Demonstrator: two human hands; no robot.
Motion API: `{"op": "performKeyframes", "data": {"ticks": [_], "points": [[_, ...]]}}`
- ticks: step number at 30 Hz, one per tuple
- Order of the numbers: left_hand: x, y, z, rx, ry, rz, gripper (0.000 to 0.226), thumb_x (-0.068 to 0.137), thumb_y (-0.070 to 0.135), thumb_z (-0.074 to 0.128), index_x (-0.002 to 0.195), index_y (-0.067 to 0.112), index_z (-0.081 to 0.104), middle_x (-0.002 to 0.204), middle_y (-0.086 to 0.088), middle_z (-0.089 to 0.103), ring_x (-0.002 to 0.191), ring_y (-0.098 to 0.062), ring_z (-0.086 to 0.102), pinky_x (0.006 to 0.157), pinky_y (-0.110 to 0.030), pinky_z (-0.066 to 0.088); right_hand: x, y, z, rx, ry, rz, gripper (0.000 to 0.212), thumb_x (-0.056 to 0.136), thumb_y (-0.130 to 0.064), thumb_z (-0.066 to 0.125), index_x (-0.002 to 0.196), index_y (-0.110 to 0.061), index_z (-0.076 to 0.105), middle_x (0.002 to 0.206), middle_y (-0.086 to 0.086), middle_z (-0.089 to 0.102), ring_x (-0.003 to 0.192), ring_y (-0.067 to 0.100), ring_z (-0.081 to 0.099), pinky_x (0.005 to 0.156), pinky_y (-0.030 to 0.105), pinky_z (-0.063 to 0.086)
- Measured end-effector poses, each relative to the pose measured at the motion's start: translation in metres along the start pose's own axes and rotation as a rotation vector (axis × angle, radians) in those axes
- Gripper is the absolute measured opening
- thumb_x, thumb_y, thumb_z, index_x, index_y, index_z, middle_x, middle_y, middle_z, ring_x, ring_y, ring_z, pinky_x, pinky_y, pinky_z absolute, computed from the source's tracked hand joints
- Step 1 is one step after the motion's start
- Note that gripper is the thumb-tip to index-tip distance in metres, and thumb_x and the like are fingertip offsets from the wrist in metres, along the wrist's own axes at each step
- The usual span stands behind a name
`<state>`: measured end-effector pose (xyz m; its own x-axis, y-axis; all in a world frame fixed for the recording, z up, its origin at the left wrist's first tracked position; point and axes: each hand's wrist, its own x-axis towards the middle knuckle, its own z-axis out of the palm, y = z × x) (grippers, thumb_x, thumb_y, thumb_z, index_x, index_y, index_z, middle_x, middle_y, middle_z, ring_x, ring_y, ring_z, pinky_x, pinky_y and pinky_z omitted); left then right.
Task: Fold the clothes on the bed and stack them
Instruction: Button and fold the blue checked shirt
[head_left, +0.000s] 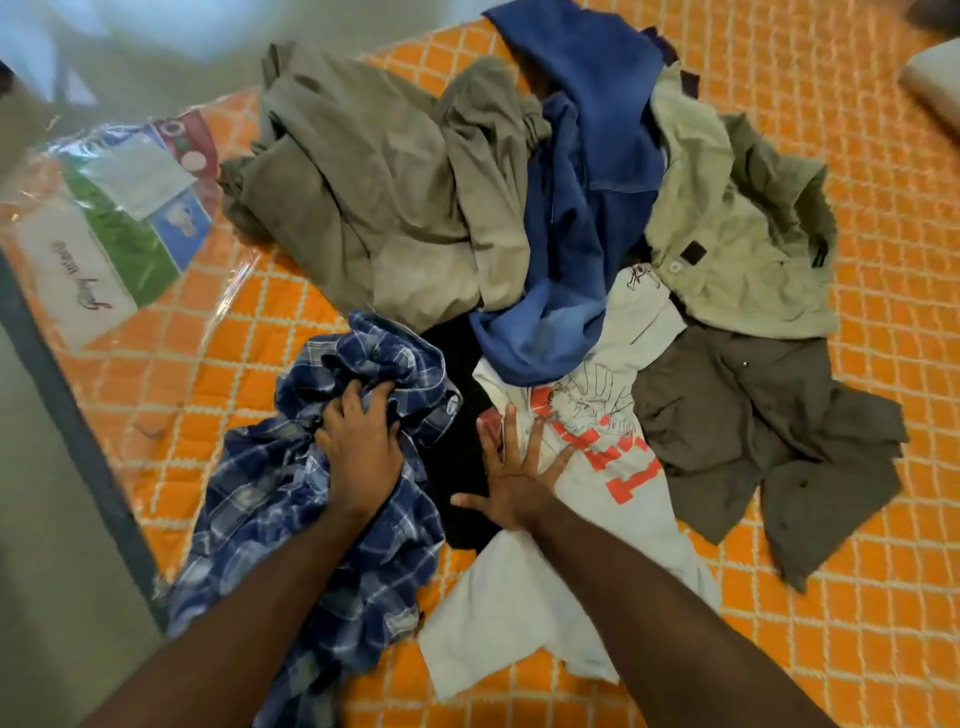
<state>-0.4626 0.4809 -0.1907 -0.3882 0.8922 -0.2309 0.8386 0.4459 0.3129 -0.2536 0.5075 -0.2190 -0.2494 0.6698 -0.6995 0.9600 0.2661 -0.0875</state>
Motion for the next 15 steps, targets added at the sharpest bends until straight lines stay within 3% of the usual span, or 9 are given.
{"op": "performKeyframes", "data": {"ticks": [6,9,12,15], "points": [[0.008,-0.001,0.001,-0.05,0.083,0.02,0.062,0.088,0.021,0.069,0.142,0.023,0.041,0.154,-0.01,0.033,0.137,-0.04,0.032,0.097,-0.067,0.036,0.001,0.001,0.007,-0.017,0.075,-0.083,0.107,0.078,-0.093,0.022,0.151,-0.037,-0.031,0.152,0.005,-0.05,0.138,0.05,-0.04,0.093,0.087,-0.015],[-0.001,0.003,-0.002,0.005,0.204,0.011,0.077,0.081,0.016,0.07,0.148,0.025,0.034,0.161,-0.007,0.025,0.146,-0.037,0.024,0.107,-0.067,0.029,-0.01,0.005,0.019,0.001,0.351,-0.145,0.1,0.083,-0.087,0.025,0.161,-0.026,0.009,0.169,0.015,-0.002,0.148,0.056,-0.005,0.099,0.087,0.002],[-0.015,0.03,0.013,0.151,0.351,0.069,0.074,0.08,0.016,0.062,0.149,0.025,0.037,0.161,-0.009,0.025,0.14,-0.038,0.034,0.1,-0.059,0.039,-0.006,0.028,0.029,0.068,0.562,-0.273,0.088,0.085,-0.072,0.05,0.159,-0.029,0.027,0.168,0.011,0.016,0.151,0.05,0.005,0.107,0.08,0.016],[-0.013,0.027,0.016,0.191,0.305,0.043,0.072,0.082,0.013,0.063,0.147,0.032,0.037,0.144,-0.014,0.043,0.109,-0.042,0.052,0.078,-0.053,0.05,-0.014,0.022,0.012,0.253,0.605,-0.331,0.075,0.063,-0.042,0.08,0.134,-0.039,0.057,0.149,0.0,0.049,0.141,0.04,0.04,0.101,0.059,0.041]]}}
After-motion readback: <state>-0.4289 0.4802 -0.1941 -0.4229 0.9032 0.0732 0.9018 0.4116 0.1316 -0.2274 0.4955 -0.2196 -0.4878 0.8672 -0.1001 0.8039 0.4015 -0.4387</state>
